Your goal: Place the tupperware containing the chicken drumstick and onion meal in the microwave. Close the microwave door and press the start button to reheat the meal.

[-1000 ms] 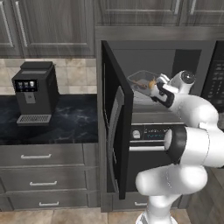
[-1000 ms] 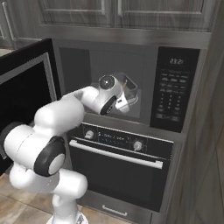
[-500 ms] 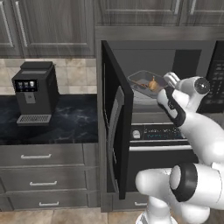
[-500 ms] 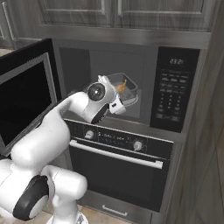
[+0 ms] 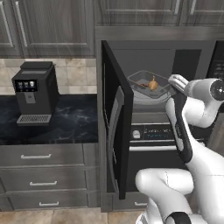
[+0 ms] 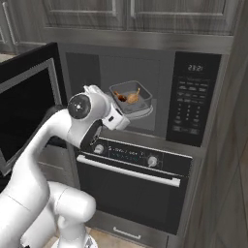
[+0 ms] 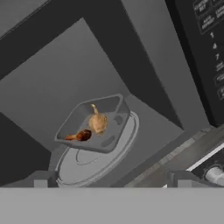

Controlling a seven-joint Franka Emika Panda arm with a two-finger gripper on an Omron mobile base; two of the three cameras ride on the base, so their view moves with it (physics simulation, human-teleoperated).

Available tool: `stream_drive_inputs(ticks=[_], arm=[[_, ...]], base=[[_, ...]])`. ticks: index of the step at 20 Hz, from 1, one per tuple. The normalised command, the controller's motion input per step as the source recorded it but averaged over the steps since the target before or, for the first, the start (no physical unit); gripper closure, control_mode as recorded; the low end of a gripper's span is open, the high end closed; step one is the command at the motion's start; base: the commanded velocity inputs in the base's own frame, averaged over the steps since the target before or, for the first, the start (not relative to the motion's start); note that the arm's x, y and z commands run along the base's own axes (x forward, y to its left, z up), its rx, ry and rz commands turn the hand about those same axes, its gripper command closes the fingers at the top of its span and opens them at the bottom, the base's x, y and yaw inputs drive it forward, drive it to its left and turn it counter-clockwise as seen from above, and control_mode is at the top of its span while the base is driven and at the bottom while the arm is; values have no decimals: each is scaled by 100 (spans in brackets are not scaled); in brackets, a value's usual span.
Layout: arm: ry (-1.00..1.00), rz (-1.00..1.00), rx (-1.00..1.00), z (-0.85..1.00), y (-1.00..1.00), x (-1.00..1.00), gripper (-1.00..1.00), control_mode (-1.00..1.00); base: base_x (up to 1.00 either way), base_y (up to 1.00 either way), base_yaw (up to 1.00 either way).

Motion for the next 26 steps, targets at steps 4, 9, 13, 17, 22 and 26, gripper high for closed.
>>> stream_drive_inputs(ticks=[4, 9, 13, 17, 22, 26], arm=[[2, 16, -30, 42, 18, -100, -100, -100], [12, 21, -37, 23, 24, -100, -100, -100], [17, 21, -44, 35, 43, -100, -100, -100], [22, 19, -44, 47, 50, -100, -100, -100], [20, 16, -41, 34, 50, -98, -100, -100], [8, 15, -35, 13, 57, -80, -100, -100]], base=[[0, 0, 0], [0, 0, 0], [0, 0, 0], [0, 0, 0], [0, 0, 0], [0, 0, 0]])
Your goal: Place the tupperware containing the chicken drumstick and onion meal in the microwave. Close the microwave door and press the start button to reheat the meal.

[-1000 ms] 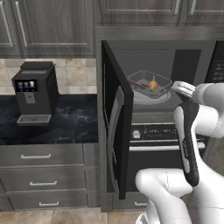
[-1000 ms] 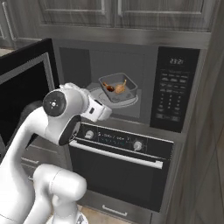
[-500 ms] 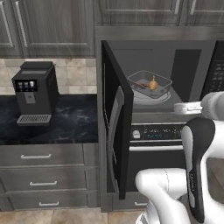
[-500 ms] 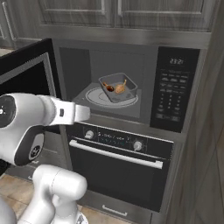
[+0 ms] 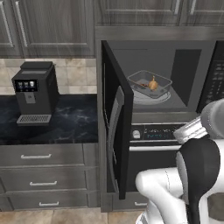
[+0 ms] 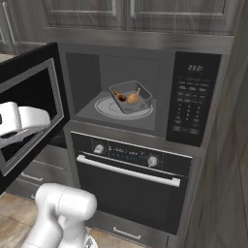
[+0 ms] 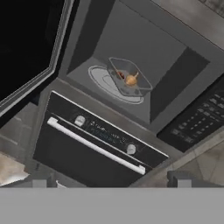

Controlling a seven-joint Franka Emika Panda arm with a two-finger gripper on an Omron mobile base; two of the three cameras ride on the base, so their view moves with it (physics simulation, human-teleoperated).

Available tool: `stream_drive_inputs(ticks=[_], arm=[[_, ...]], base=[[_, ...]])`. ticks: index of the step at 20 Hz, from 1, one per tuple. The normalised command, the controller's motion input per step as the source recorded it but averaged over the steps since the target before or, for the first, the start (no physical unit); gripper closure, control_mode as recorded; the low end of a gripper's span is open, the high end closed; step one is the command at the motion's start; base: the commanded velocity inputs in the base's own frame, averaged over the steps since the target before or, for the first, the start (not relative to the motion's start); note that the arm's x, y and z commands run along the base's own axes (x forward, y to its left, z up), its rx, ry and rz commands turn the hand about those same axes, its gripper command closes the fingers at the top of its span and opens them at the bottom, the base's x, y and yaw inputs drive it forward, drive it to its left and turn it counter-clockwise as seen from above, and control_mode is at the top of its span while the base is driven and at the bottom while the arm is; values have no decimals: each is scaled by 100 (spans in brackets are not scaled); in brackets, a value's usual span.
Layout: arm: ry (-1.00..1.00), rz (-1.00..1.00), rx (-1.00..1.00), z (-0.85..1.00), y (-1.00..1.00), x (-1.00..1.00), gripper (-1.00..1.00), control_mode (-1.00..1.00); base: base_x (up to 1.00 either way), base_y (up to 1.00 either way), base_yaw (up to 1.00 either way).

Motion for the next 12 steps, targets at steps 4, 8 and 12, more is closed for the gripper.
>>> stream_drive_inputs(ticks=[4, 8, 12], arm=[[0, 12, -30, 1, 59, -69, -100, -100], [0, 4, -30, 0, 71, -35, -100, -100], [0, 0, -29, 0, 77, -11, -100, -100]], base=[[0, 0, 0], [0, 0, 0], [0, 0, 0]])
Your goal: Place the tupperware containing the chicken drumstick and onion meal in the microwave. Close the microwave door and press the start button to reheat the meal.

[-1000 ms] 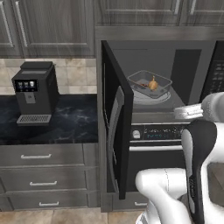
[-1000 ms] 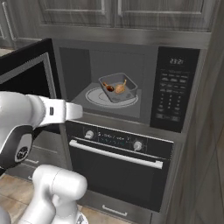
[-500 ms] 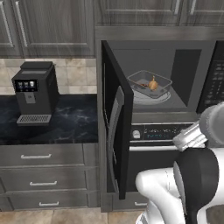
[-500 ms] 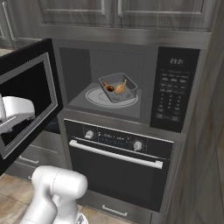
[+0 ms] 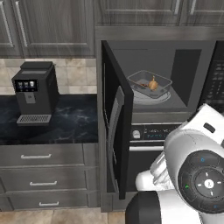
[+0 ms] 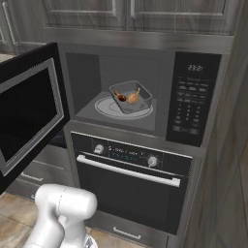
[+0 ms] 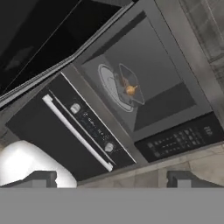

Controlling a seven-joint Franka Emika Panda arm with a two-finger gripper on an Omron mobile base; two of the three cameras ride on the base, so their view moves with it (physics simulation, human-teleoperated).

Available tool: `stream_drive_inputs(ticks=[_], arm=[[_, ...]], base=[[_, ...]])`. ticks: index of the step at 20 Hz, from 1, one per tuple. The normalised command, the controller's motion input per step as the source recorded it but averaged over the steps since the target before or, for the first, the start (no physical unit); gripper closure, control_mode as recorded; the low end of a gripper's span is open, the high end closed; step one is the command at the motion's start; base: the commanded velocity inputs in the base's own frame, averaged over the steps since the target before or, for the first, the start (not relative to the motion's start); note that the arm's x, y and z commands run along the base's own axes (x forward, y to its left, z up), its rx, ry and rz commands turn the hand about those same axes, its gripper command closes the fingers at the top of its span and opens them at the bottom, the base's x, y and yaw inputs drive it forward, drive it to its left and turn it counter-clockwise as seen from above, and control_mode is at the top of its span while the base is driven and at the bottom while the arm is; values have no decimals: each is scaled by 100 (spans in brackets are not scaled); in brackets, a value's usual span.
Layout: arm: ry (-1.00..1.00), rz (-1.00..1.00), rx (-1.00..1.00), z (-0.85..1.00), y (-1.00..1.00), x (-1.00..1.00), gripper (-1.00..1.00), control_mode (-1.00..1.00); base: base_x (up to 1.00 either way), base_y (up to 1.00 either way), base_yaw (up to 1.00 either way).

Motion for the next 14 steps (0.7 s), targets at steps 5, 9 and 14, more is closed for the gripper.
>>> stream_drive_inputs(ticks=[5, 9, 14], arm=[[0, 0, -31, -1, 94, -5, -100, -100], [0, -2, -31, -9, 96, 1, -100, -100], [0, -6, -29, -10, 97, 11, -100, -100]], base=[[0, 0, 0], [0, 0, 0], [0, 0, 0]])
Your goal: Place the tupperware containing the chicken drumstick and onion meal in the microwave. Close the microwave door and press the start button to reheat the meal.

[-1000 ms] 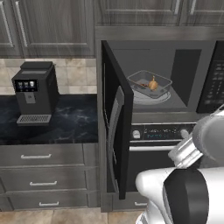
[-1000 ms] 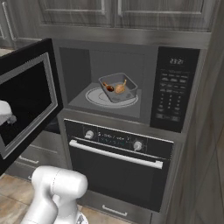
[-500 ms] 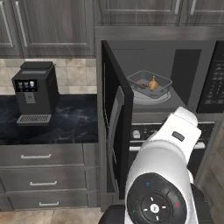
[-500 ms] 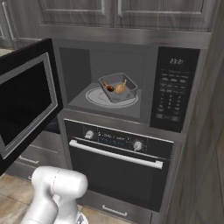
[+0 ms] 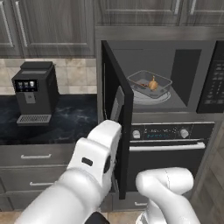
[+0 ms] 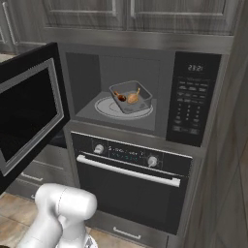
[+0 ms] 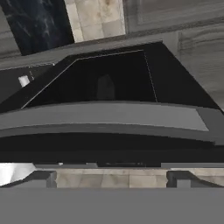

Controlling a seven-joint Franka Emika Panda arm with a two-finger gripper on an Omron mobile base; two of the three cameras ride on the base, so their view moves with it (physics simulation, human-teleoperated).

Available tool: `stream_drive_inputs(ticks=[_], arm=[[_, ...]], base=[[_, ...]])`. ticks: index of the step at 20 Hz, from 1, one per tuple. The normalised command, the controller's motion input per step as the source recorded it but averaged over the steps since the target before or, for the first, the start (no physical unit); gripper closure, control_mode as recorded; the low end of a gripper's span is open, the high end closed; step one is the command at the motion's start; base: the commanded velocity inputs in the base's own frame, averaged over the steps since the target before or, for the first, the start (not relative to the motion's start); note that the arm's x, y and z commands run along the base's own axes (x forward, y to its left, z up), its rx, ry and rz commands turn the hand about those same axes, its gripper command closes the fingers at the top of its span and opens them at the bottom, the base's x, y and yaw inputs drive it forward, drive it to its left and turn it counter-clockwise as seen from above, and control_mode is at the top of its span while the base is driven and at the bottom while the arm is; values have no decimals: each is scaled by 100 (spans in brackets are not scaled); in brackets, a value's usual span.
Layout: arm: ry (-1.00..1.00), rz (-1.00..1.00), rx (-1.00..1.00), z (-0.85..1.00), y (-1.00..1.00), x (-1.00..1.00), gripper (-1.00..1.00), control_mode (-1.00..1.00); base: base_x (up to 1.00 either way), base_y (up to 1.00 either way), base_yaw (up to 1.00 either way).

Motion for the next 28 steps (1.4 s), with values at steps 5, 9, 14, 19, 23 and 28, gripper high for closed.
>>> stream_drive_inputs(ticks=[5, 9, 14, 19, 23, 28], arm=[[1, -11, -26, -7, 97, 26, -100, -100], [6, -11, -22, -6, 91, 45, -100, -100], [6, -12, -12, -9, 48, 59, -100, -100], [0, -12, -5, -19, 5, 59, -100, -100], [0, -11, -3, -25, 0, 58, -100, -100], [0, -10, -2, -26, -3, 54, -100, -100]], base=[[0, 0, 0], [0, 0, 0], [0, 0, 0], [0, 0, 0], [0, 0, 0], [0, 0, 0]])
